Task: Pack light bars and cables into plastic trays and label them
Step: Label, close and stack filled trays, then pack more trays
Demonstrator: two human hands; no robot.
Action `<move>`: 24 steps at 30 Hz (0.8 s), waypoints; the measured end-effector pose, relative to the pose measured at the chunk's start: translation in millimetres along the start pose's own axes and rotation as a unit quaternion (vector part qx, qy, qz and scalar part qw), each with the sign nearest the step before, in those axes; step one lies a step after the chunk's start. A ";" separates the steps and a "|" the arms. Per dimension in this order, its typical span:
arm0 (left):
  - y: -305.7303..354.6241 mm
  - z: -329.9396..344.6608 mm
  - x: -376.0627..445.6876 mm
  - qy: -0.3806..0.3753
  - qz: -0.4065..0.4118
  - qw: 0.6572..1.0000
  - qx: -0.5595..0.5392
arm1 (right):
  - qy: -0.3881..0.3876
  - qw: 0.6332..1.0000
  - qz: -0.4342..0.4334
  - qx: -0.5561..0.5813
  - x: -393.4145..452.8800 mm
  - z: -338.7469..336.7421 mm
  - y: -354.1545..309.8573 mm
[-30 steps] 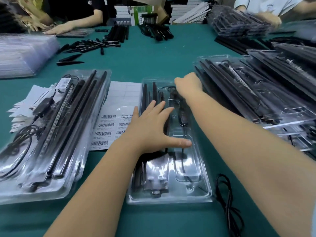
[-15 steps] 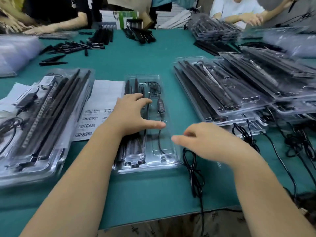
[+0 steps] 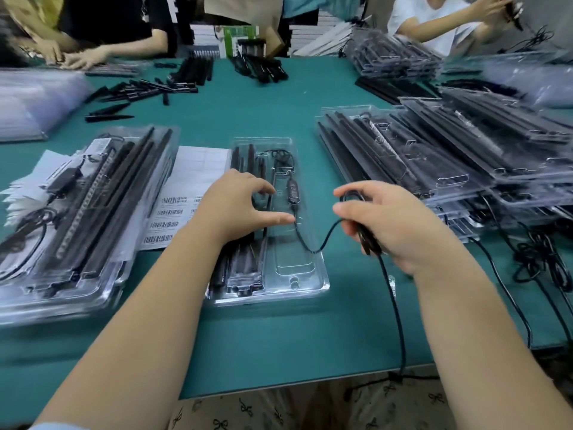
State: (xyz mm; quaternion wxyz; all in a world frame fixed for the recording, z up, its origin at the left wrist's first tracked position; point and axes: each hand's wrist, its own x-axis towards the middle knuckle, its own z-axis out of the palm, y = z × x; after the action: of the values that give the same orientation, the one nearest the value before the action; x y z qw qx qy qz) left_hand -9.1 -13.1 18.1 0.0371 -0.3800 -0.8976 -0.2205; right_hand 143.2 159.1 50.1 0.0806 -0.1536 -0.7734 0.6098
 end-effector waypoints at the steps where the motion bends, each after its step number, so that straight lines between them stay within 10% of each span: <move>1: 0.1 -0.3 0.5 0.002 -0.002 1.000 -0.005 | 0.017 1.000 0.006 0.020 9.7 3.2 -1.6; 11: 10.4 -19.4 -8.5 -0.035 -0.035 0.986 -0.159 | 0.160 0.982 -0.045 0.090 48.5 41.2 13.7; 19: 50.8 -3.8 -13.6 -0.077 -0.006 0.977 -0.198 | 0.112 0.979 -0.008 0.170 44.6 43.0 10.9; 24: 50.5 -2.3 -16.0 -0.063 -0.128 0.918 -0.369 | 0.083 0.986 0.006 0.142 40.9 35.9 12.3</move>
State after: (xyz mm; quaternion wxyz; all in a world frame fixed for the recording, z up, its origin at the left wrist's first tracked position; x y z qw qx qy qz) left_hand 37.3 6.2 35.0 -0.1906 -0.2620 -0.7937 -0.5149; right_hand 95.3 142.5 26.9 0.1619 -0.1959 -0.6682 0.6993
